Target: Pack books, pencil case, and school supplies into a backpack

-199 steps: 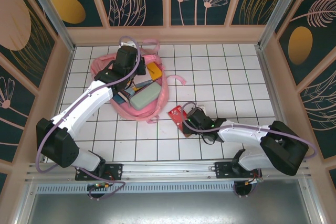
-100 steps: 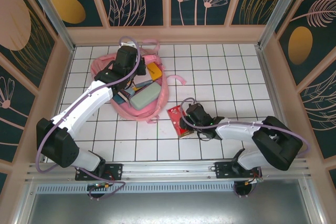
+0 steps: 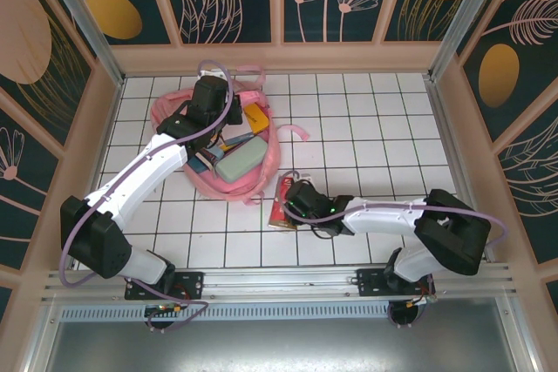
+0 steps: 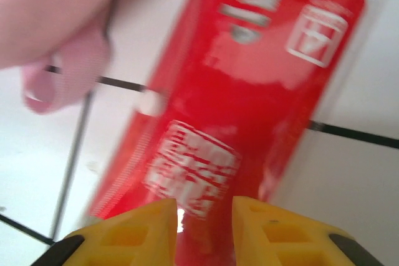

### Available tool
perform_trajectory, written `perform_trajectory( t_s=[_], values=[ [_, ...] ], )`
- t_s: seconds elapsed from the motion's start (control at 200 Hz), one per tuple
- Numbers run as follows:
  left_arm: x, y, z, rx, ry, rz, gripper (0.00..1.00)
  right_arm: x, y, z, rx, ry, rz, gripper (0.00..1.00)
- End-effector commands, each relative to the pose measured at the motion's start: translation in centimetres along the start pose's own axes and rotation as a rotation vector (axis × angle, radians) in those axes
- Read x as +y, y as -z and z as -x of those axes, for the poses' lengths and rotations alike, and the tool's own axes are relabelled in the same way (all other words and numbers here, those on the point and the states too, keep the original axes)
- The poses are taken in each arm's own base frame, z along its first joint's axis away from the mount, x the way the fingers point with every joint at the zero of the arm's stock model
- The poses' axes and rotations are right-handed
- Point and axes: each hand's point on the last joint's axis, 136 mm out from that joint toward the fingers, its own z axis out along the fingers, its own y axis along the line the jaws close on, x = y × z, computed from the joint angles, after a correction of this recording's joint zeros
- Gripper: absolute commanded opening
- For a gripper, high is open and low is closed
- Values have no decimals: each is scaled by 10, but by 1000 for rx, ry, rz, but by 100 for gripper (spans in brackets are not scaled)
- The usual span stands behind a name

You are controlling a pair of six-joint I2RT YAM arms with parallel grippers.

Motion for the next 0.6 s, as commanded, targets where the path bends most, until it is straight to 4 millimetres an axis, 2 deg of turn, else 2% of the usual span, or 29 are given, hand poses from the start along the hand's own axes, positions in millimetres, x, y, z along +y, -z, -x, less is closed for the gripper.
perform_trajectory(
  t_s=[0.0, 0.155, 0.35, 0.596],
  values=[
    [-11, 4, 27, -100, 50, -62, 0, -14, 2, 6, -32, 5, -128, 33],
    [-11, 6, 29, -106, 51, -64, 0, 8, -5, 2, 6, -2, -78, 35],
    [-11, 9, 31, -114, 52, -65, 0, 19, -22, -6, 50, -36, -47, 31],
    [-11, 11, 32, -118, 51, -66, 0, 27, -24, 8, 19, -47, -73, 30]
  ],
)
